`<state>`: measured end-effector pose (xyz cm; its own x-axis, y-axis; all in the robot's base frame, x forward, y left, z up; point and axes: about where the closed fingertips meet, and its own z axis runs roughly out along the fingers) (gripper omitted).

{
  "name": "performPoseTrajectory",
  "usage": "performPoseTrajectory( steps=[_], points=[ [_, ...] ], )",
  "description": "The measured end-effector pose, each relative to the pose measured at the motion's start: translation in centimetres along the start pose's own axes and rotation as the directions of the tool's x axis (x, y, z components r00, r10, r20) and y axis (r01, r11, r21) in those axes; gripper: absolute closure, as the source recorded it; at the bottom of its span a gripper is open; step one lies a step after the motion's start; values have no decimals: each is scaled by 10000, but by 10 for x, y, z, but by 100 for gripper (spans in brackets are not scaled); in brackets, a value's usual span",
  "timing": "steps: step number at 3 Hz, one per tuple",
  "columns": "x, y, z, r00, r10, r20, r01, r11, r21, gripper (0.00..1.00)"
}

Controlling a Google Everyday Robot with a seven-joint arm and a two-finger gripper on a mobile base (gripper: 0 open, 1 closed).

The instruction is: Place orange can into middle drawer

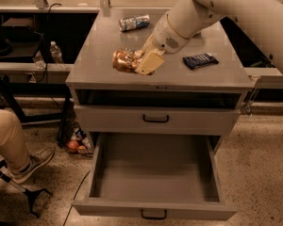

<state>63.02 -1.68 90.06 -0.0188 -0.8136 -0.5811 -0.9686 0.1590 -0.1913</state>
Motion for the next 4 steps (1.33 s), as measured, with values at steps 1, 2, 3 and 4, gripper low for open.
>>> performPoseTrajectory(
  steps=[1, 2, 3, 4],
  points=[
    [2, 2, 0, 10000, 15, -12, -15, 10000, 4, 100],
    [17, 18, 0, 9999, 122, -88, -121, 9999, 58, 100],
    [41, 47, 2, 9980, 626, -78, -624, 9977, 260, 100],
    [75, 79, 23, 9915, 1266, -295, -1260, 9918, 207, 100]
  ],
)
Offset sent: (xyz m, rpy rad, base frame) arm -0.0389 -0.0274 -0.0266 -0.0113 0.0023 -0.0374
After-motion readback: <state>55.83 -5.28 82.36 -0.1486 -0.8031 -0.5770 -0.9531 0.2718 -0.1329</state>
